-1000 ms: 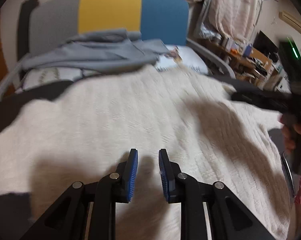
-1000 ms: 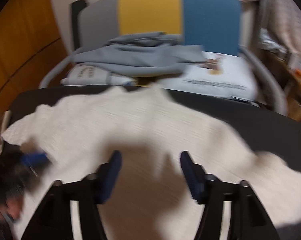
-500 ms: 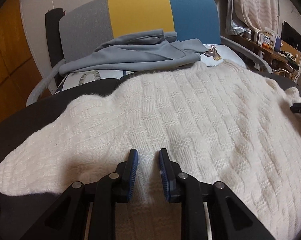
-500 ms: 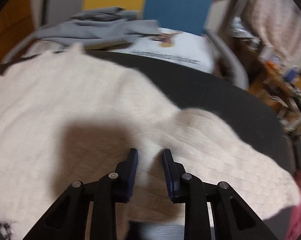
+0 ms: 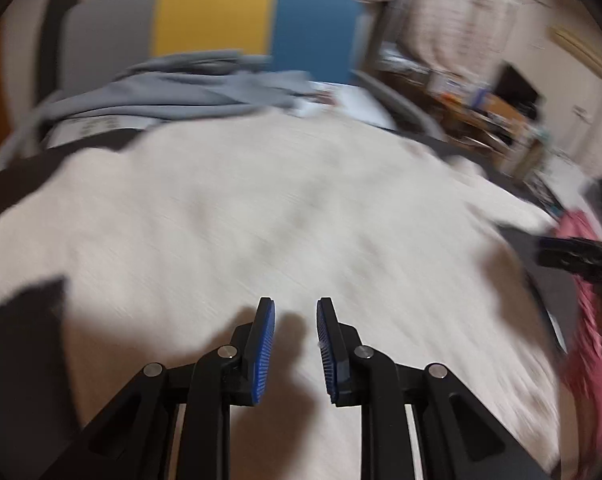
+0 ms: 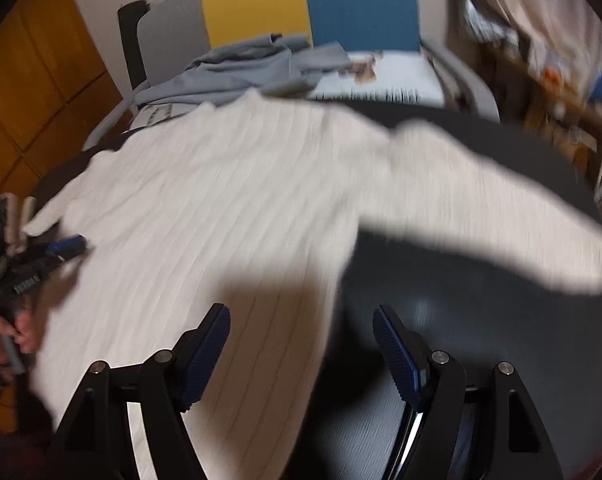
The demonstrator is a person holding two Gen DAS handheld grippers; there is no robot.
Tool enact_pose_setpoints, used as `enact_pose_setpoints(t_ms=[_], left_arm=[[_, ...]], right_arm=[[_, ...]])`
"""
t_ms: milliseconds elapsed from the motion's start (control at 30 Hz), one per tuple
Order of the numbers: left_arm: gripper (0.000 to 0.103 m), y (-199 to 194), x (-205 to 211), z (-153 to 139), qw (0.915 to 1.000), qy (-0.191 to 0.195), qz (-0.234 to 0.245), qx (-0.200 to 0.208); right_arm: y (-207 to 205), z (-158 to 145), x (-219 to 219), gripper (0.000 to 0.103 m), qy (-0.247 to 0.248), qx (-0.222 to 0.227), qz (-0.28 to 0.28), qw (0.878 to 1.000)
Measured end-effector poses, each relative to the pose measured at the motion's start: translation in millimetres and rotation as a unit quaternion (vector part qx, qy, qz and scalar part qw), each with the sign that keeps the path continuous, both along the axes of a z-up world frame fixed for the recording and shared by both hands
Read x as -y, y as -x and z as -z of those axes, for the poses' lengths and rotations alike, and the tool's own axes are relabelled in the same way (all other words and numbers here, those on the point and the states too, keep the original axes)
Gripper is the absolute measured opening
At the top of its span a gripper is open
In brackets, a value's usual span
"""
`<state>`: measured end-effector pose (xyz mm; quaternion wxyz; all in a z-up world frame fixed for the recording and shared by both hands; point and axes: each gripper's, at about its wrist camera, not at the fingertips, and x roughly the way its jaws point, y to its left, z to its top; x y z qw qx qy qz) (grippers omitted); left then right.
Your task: Fold clothes
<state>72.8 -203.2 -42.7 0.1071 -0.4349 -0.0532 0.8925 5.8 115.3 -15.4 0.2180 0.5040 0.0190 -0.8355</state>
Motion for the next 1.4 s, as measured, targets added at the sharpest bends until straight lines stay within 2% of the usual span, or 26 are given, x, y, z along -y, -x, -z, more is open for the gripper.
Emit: enact_pose_setpoints(t_ms=[67, 167, 300, 400, 433, 467, 500, 533, 633, 700, 733, 833, 933, 967, 1067, 1100, 1233, 1400], left_arm=[[0.020, -23.6, -26.2, 3.2, 0.9984, 0.028, 0.049, -0.011], [0.021, -50.7, -54.4, 13.5, 0.9930, 0.058, 0.101, -0.021], [0.021, -67.8, -61.6, 17.5, 0.9925, 0.066, 0.091, -0.046], [0.022, -70.5, -57.2, 18.1, 0.9934, 0.063, 0.078, -0.055], [0.022, -70.9, -55.9, 18.2, 0.9938, 0.062, 0.074, -0.057], [0.022, -71.2, -55.8, 18.0, 0.9939, 0.061, 0.072, -0.057], [0.022, -71.4, -56.0, 17.8, 0.9941, 0.061, 0.070, -0.057], [0.022, -71.3, -55.8, 17.0, 0.9941, 0.061, 0.071, -0.056], [0.022, -69.0, -54.4, 18.9, 0.9945, 0.060, 0.069, -0.052], [0.022, -68.3, -51.8, 19.8, 0.9950, 0.055, 0.065, -0.051], [0.022, -67.9, -50.5, 20.2, 0.9953, 0.053, 0.064, -0.050], [0.023, -68.2, -48.6, 21.8, 0.9958, 0.047, 0.059, -0.051], [0.023, -69.1, -49.1, 21.9, 0.9953, 0.053, 0.063, -0.051], [0.023, -69.5, -49.4, 21.7, 0.9951, 0.055, 0.065, -0.051], [0.023, -66.4, -41.4, 12.2, 0.9952, 0.058, 0.065, -0.045], [0.023, -64.6, -37.6, 7.9, 0.9952, 0.059, 0.063, -0.045], [0.023, -54.4, -25.5, 5.9, 0.9964, 0.063, 0.041, -0.040], [0.023, -40.2, -12.0, 10.9, 0.9972, 0.067, 0.005, -0.031]], right_arm=[[-25.1, 9.7, -15.9, 0.075, 0.015, 0.030, 0.024, 0.999], [-57.7, 26.9, -24.8, 0.071, 0.018, 0.059, 0.029, 0.998], [-95.8, 45.4, -15.1, 0.070, 0.023, 0.076, 0.022, 0.997], [-116.0, 48.2, 3.5, 0.068, 0.001, 0.041, 0.009, 0.999], [-119.7, 48.4, 10.1, 0.063, -0.005, 0.033, -0.002, 0.999], [-123.4, 48.5, 16.7, 0.051, -0.010, 0.025, -0.013, 1.000], [-126.7, 48.4, 22.6, 0.038, -0.015, 0.019, -0.025, 0.999], [-127.9, 47.3, 24.1, 0.018, -0.016, 0.018, -0.036, 0.999], [-123.4, 38.2, 12.4, 0.016, -0.011, 0.036, -0.049, 0.998], [-122.5, 25.1, -3.9, 0.014, -0.029, 0.024, -0.040, 0.999], [-122.3, 20.5, -10.3, 0.009, -0.033, 0.023, -0.033, 0.999], [-121.1, 24.7, -24.8, 0.009, -0.033, 0.036, -0.017, 0.999], [-120.6, 48.2, -24.8, 0.009, -0.035, 0.066, -0.014, 0.997], [-121.2, 49.7, -24.6, 0.010, -0.032, 0.064, -0.015, 0.997], [-116.5, 30.9, -26.8, 0.018, -0.015, 0.069, -0.035, 0.997], [-112.1, 18.5, -27.9, 0.023, -0.018, 0.042, -0.034, 0.998], [-76.2, -17.6, -20.2, 0.024, -0.032, -0.055, -0.017, 0.998], [-14.9, 11.3, 27.0, 0.023, -0.045, -0.046, -0.036, 0.997]])
